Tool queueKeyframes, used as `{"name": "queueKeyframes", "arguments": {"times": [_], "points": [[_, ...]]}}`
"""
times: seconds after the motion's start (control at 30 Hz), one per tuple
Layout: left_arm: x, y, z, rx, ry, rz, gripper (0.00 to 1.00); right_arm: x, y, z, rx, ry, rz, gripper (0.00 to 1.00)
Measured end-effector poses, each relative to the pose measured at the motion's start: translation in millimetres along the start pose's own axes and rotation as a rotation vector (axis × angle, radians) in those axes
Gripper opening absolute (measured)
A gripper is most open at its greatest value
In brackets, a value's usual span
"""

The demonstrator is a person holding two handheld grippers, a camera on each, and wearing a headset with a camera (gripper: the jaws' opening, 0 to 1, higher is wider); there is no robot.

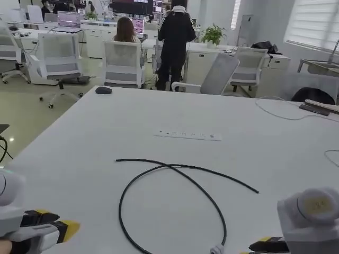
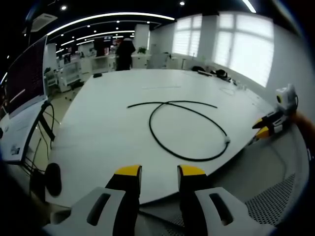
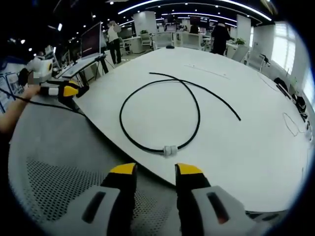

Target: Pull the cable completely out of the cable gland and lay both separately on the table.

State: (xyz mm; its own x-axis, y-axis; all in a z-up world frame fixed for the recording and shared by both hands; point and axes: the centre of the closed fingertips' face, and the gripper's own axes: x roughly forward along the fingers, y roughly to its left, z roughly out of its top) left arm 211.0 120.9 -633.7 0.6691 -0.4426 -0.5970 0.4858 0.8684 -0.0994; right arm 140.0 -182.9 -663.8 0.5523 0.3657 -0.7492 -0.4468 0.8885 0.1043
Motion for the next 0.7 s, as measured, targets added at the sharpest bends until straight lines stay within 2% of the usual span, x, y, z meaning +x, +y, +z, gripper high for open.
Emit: {"name": "queueKeyframes", "arguments": {"times": [0.7], "points": [[0.9, -0.8, -2.7, -0.003, 0.018, -0.006, 0.29, -0.1, 0.6, -0.1, 0.0, -0.001, 0.005, 0.28]]}}
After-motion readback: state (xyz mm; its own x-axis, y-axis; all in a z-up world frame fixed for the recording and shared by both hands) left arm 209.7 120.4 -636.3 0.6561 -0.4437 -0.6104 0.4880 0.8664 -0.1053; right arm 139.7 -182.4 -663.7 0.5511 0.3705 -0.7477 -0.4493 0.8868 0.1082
